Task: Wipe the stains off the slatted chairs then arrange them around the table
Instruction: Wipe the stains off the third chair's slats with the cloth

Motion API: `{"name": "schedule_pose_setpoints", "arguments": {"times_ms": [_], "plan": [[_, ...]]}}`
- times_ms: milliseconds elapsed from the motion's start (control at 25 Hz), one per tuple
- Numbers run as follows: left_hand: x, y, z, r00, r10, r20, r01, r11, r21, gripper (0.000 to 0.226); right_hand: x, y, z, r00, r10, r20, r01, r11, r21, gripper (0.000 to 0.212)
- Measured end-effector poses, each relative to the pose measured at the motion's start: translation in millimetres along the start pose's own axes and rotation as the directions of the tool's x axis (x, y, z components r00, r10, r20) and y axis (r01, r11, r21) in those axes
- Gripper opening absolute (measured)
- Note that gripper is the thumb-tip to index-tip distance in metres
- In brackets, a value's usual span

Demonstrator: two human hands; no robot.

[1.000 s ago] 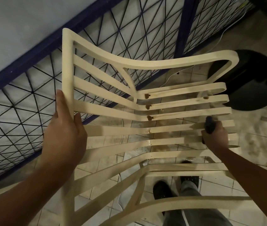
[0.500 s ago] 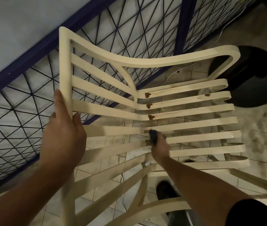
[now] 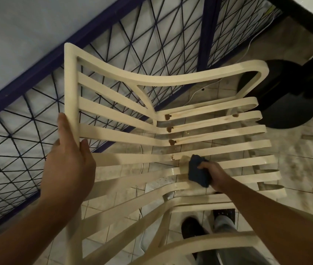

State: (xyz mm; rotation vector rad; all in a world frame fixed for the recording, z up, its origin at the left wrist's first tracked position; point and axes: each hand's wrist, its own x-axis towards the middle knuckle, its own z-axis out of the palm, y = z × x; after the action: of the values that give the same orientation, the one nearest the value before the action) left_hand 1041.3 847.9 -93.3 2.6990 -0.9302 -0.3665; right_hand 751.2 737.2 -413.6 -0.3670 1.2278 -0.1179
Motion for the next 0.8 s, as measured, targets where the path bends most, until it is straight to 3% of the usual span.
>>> {"name": "schedule_pose_setpoints", "arguments": {"times_ms": [120, 280, 360, 480, 640, 720, 800], "plan": [[-2.5, 1.8, -1.2, 1.000, 0.012, 0.006, -0.012, 1.000, 0.001, 0.065, -2.9, 1.1, -28.0, 0.991, 0.047, -0.122, -0.077, 0.964, -0.254, 0.030], [-1.0, 0.0, -0.2, 0.999, 0.041, -0.006, -0.041, 0.999, 0.003, 0.064, -6.8, 22.9, -12.0, 0.967, -0.176, -0.183, 0.001, 0.724, -0.690, 0.010], [-0.7, -0.7, 0.2, 0.999, 0.047, -0.008, -0.046, 0.999, 0.013, 0.064, -11.6, 40.4, 21.2, 0.963, -0.222, -0.154, 0.028, 0.648, -0.761, 0.014], [-2.2, -1.2, -0.2, 0.998, 0.061, -0.015, -0.061, 0.998, -0.001, 0.064, -6.6, 71.9, 74.2, 0.952, -0.222, -0.211, 0.018, 0.727, -0.687, 0.014], [0.1, -3.7, 1.9, 0.998, 0.052, -0.023, -0.052, 0.999, 0.007, 0.064, -2.8, 90.2, 111.4, 0.912, -0.246, -0.327, -0.052, 0.724, -0.688, 0.019], [-2.4, -1.9, 0.8, 0.999, 0.042, -0.027, -0.042, 0.999, -0.004, 0.063, -2.2, 86.3, 105.5, 0.955, -0.093, -0.281, -0.066, 0.858, -0.510, 0.018], [-3.0, -0.6, 0.3, 0.999, 0.038, -0.029, -0.039, 0.999, -0.002, 0.063, -0.4, 79.1, 89.8, 0.987, 0.126, -0.100, -0.143, 0.970, -0.196, 0.033]]}}
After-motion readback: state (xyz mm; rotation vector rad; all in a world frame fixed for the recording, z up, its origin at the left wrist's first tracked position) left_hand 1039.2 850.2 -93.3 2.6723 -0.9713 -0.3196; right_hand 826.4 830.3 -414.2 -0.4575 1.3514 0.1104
